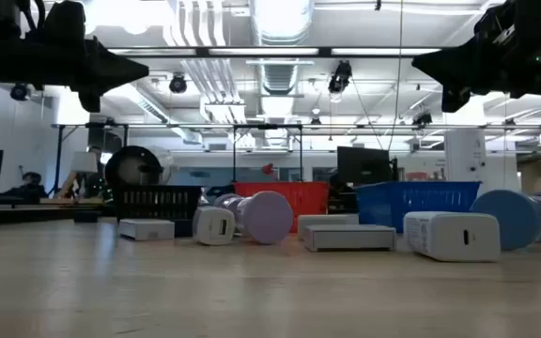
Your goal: Pick & Place Office items
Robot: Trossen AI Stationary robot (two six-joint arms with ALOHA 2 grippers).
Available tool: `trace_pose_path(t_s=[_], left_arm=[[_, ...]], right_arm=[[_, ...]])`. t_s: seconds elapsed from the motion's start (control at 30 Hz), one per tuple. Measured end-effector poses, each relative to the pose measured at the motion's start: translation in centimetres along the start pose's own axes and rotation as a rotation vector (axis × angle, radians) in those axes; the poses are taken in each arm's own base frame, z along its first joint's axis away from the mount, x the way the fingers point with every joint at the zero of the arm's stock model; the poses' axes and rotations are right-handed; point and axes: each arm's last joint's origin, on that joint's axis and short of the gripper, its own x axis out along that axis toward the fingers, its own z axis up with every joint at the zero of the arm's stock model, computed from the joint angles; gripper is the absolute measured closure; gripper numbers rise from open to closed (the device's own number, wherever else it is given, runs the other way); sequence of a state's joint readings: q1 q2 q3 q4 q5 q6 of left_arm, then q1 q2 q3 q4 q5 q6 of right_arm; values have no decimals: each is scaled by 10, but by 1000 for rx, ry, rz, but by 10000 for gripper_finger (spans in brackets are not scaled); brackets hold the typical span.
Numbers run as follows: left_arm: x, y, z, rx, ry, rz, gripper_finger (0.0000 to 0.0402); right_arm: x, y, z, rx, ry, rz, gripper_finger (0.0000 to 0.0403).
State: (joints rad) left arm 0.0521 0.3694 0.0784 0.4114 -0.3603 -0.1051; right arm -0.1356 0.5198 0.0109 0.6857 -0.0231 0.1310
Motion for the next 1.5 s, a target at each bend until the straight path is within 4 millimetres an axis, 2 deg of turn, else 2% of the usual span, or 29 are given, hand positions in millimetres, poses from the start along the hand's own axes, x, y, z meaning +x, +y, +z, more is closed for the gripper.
trace_pose_path(t_s=[0.77, 1.17, 1.27, 1.5], left_arm=[[0, 0, 0, 15, 1, -4, 396], [-1, -6, -6, -30, 64, -221, 396], [-1, -6, -6, -26, 63, -230, 396], [-1, -7, -3, -4, 50, -228, 396]], right_arm=[[0, 0, 0, -4, 0, 0, 394], [0, 0, -1, 38, 13, 1, 394], [0, 0, -5, 80, 50, -5, 394], [0, 0, -4, 46, 40, -4, 394]])
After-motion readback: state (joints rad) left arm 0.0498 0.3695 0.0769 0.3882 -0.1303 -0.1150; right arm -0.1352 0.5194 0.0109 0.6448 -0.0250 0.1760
